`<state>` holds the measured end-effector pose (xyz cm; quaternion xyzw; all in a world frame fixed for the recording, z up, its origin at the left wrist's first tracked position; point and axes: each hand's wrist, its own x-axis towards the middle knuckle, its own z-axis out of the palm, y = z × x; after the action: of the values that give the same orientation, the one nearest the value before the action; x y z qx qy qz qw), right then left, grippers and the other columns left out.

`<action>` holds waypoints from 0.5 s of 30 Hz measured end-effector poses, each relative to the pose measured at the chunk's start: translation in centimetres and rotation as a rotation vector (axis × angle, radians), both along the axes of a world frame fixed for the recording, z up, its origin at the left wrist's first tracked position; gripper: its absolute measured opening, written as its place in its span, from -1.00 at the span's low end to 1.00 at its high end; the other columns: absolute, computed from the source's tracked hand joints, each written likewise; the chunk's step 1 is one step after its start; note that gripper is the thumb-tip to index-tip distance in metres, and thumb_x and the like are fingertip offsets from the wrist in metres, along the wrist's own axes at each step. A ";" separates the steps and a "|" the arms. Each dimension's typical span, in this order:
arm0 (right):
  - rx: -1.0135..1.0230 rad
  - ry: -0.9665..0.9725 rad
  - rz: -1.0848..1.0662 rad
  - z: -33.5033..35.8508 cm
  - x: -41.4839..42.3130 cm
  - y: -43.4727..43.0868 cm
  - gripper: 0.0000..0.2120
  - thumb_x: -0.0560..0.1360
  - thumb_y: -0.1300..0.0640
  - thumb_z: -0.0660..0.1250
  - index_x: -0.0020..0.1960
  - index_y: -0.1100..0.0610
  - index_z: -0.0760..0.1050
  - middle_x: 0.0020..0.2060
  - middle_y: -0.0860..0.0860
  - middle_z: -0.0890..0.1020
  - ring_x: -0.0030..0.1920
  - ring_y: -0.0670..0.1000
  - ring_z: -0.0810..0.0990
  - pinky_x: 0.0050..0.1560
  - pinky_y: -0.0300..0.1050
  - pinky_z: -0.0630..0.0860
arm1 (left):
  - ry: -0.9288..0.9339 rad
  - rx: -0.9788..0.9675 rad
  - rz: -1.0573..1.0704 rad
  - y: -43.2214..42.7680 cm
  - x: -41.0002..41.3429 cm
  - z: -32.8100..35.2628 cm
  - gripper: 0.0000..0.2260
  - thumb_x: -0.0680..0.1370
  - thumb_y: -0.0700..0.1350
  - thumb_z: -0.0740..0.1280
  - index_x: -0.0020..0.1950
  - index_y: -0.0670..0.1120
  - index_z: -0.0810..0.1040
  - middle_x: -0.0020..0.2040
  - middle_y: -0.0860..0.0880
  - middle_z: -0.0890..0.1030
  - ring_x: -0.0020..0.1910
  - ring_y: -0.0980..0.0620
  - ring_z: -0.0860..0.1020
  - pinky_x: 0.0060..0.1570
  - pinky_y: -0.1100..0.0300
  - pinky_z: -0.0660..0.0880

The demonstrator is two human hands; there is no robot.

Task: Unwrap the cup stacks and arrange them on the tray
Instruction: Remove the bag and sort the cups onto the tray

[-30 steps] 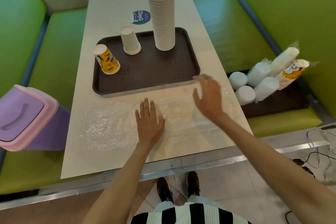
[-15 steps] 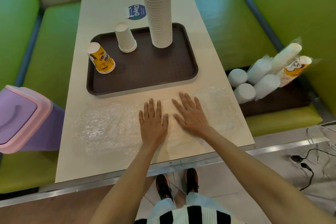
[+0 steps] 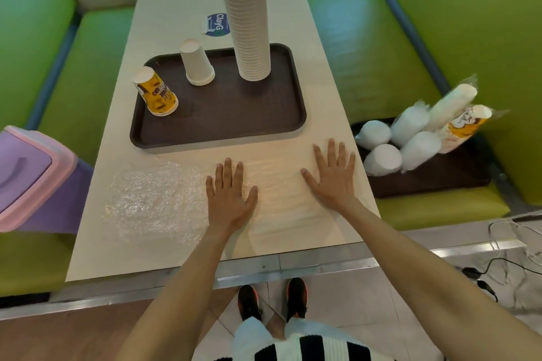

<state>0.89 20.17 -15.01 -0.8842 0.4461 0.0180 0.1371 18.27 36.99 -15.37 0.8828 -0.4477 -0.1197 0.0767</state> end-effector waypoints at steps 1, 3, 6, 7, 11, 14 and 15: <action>-0.005 0.014 0.007 0.1 0.0 0.0 -0.05 0.30 -0.47 -0.50 0.57 0.00 -0.21 0.55 0.14 -0.23 0.53 0.18 -0.30 0.43 0.17 -0.41 | 0.012 0.000 0.003 -0.2 -0.1 0.2 -0.24 0.43 0.31 -0.27 0.57 -0.02 -0.07 0.57 -0.06 -0.16 0.54 -0.06 -0.20 0.46 -0.08 -0.28; -0.012 0.011 0.017 0.6 0.1 -0.1 -0.05 0.31 -0.44 -0.48 0.57 0.03 -0.17 0.55 0.17 -0.20 0.53 0.18 -0.28 0.43 0.18 -0.39 | 0.037 0.008 0.043 -0.8 -0.5 0.7 -0.28 0.48 0.28 -0.18 0.57 -0.05 -0.03 0.58 -0.08 -0.14 0.55 -0.08 -0.18 0.45 -0.12 -0.26; -0.022 -0.060 0.031 1.7 0.7 -0.3 -0.14 0.40 -0.34 -0.35 0.57 0.09 0.00 0.55 0.21 -0.09 0.54 0.22 -0.18 0.44 0.20 -0.34 | 0.028 0.043 0.137 -2.4 -1.1 1.8 -0.47 0.61 0.10 0.06 0.53 -0.10 0.10 0.57 -0.13 -0.05 0.55 -0.11 -0.12 0.44 -0.18 -0.19; -0.036 -0.065 0.049 2.2 0.7 -0.3 -0.20 0.45 -0.31 -0.30 0.56 0.09 0.05 0.55 0.21 -0.06 0.55 0.21 -0.15 0.44 0.19 -0.33 | 0.014 0.024 0.144 -2.9 -1.6 2.3 -0.52 0.61 0.04 0.11 0.49 -0.11 0.16 0.56 -0.15 -0.01 0.54 -0.12 -0.09 0.44 -0.18 -0.17; -0.013 -0.135 0.133 4.1 2.0 -0.9 -0.56 0.64 -0.03 0.07 0.47 0.09 0.29 0.52 0.15 0.19 0.55 0.12 0.03 0.48 0.12 -0.16 | 0.045 -0.201 0.044 -5.7 -3.0 4.8 -0.61 0.57 -0.12 0.24 0.39 -0.15 0.37 0.46 -0.18 0.29 0.45 -0.15 0.24 0.40 -0.02 0.18; -0.008 -0.249 0.123 5.5 2.7 -1.3 -0.68 0.61 0.07 0.17 0.31 0.14 0.48 0.32 0.11 0.49 0.39 0.09 0.36 0.45 0.05 -0.01 | 0.111 -0.271 -0.093 -7.7 -3.3 6.9 -0.73 0.57 -0.16 0.25 0.26 -0.14 0.52 0.26 -0.10 0.53 0.19 -0.06 0.50 0.14 0.14 0.41; 0.001 -0.284 0.105 5.9 2.8 -1.3 -0.70 0.60 0.09 0.18 0.27 0.15 0.51 0.25 0.10 0.55 0.31 0.08 0.45 0.43 0.02 0.05 | 0.124 -0.265 -0.129 -8.1 -3.5 7.5 -0.75 0.57 -0.16 0.24 0.23 -0.14 0.54 0.21 -0.08 0.57 0.14 -0.05 0.53 0.08 0.14 0.44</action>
<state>3.64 18.92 -9.13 -0.8999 0.3752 -0.0999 0.1983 14.82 28.87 -7.91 0.8254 -0.5096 -0.1187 0.2121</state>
